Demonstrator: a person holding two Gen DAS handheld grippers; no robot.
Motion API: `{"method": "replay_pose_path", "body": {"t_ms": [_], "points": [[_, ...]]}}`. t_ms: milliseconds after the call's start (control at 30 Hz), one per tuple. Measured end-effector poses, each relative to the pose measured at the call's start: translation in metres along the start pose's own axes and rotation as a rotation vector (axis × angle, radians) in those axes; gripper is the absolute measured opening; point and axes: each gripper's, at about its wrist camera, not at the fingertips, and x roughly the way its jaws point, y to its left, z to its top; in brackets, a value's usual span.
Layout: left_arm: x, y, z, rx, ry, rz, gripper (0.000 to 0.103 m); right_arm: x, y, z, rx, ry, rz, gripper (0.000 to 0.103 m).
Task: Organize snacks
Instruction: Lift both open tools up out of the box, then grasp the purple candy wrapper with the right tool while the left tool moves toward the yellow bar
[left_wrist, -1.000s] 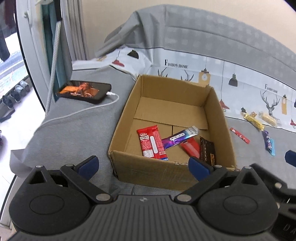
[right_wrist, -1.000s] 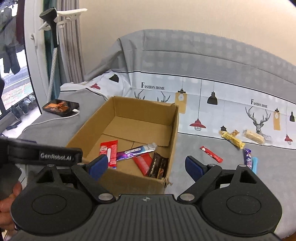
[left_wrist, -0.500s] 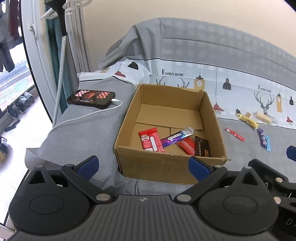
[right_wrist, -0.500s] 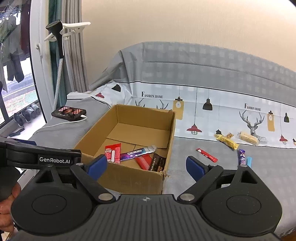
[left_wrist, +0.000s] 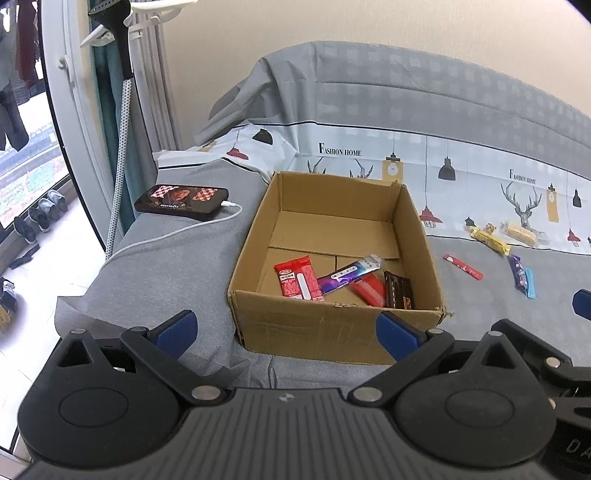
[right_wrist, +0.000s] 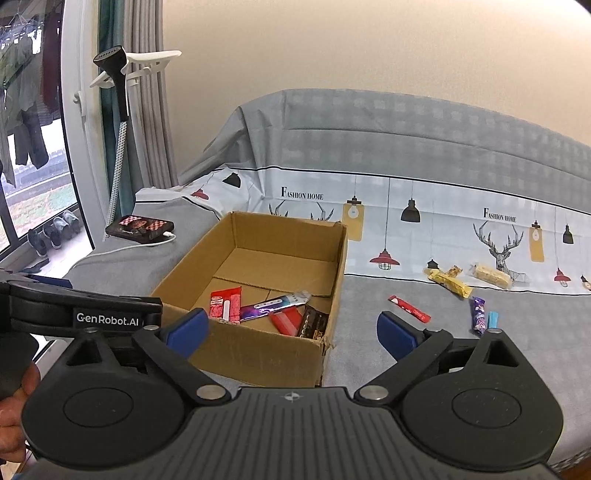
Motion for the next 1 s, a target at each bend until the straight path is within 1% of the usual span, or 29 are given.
{"method": "replay_pose_path", "body": {"t_ms": [433, 567, 633, 767, 1000], "points": [[0.004, -0.004, 0.002, 0.008, 0.017, -0.007, 0.103, 0.005, -0.004, -0.002, 0.012, 0.012, 0.005, 0.101], [0.005, -0.014, 0.005, 0.037, 0.016, -0.013, 0.103, 0.006, -0.011, -0.004, 0.037, 0.001, -0.002, 0.102], [0.006, -0.021, 0.007, 0.055, 0.021, -0.019, 0.103, 0.007, -0.019, -0.005, 0.059, -0.004, -0.014, 0.102], [0.014, -0.038, 0.014, 0.07, 0.061, -0.046, 0.103, 0.012, -0.042, -0.01, 0.113, -0.002, -0.045, 0.102], [0.037, -0.084, 0.033, 0.096, 0.131, -0.095, 0.103, 0.025, -0.1, -0.021, 0.202, 0.02, -0.131, 0.102]]}}
